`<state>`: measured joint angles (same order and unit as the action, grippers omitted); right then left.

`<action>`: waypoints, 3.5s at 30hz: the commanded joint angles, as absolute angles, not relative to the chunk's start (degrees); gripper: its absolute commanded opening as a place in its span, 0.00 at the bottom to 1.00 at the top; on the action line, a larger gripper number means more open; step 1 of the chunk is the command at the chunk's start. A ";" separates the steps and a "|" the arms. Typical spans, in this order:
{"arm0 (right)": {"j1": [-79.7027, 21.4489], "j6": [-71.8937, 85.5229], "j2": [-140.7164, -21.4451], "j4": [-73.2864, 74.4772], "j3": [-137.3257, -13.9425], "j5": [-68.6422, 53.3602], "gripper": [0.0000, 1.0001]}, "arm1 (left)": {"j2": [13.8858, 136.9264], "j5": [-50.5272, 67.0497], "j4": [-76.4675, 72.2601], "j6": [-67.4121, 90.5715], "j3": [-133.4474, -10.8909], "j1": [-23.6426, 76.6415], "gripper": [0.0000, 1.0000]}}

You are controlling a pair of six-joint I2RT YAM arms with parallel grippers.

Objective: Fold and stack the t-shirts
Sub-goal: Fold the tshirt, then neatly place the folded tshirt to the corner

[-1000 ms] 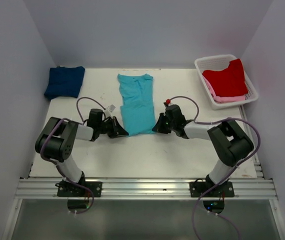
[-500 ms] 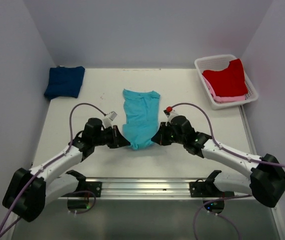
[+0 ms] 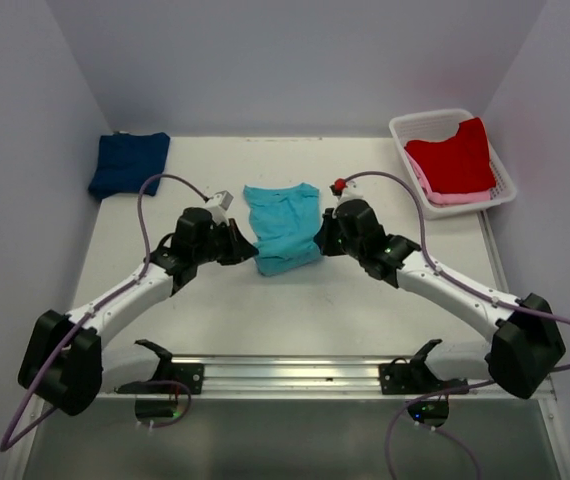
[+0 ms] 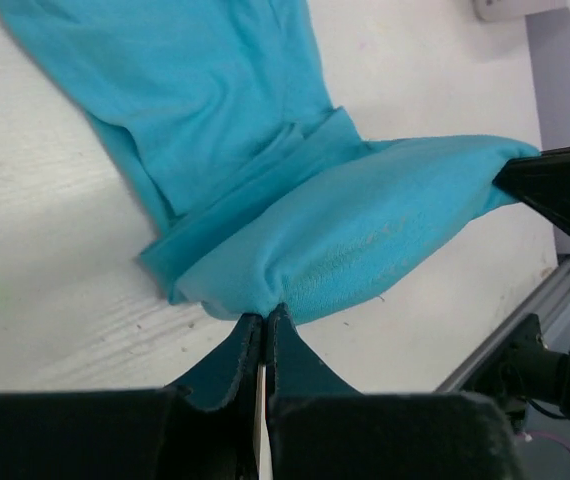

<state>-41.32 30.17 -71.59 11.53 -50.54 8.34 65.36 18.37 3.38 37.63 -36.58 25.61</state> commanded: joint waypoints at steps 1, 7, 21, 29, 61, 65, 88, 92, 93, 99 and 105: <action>-38.33 25.58 -77.06 9.67 -54.84 13.54 0.00 | 71.52 13.55 -3.59 33.67 -41.13 24.18 0.00; -34.28 23.29 -86.81 6.51 -60.20 12.75 0.00 | 78.73 11.16 -6.76 31.91 -46.84 20.23 0.00; -28.21 23.12 -112.12 8.34 -90.05 16.06 0.00 | 100.35 12.29 -12.02 28.65 -70.03 15.56 0.00; -28.04 22.50 -126.93 12.23 -112.08 35.86 0.86 | 118.49 9.07 -5.07 28.40 -98.98 12.57 1.00; -22.67 32.43 -132.63 13.80 -100.46 -10.46 0.00 | 119.00 20.83 3.08 30.85 -78.40 10.37 1.00; -22.67 32.26 -132.71 13.01 -98.27 -10.37 0.00 | 122.06 22.93 1.41 31.81 -78.92 10.37 1.00; -22.59 30.50 -132.45 13.45 -97.82 -9.58 0.00 | 138.25 37.78 -6.14 42.89 -87.63 17.58 0.93; -22.59 30.59 -132.01 13.18 -97.21 -9.75 0.00 | 138.08 39.20 -9.67 44.65 -86.66 17.32 0.18; -22.59 30.50 -132.01 13.18 -96.95 -9.84 0.00 | 137.90 38.76 -9.67 44.82 -86.57 17.14 0.00; -22.59 30.06 -131.13 12.57 -95.71 -9.93 0.00 | 134.48 37.97 -15.37 45.70 -82.62 16.26 0.00; -22.33 29.71 -122.80 -1.29 -85.89 -19.50 0.42 | 125.61 36.92 -22.93 46.15 -76.56 14.68 0.00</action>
<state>-22.09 32.01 -128.29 3.07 -90.65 -13.91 131.04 38.35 -20.32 46.57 -79.00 15.79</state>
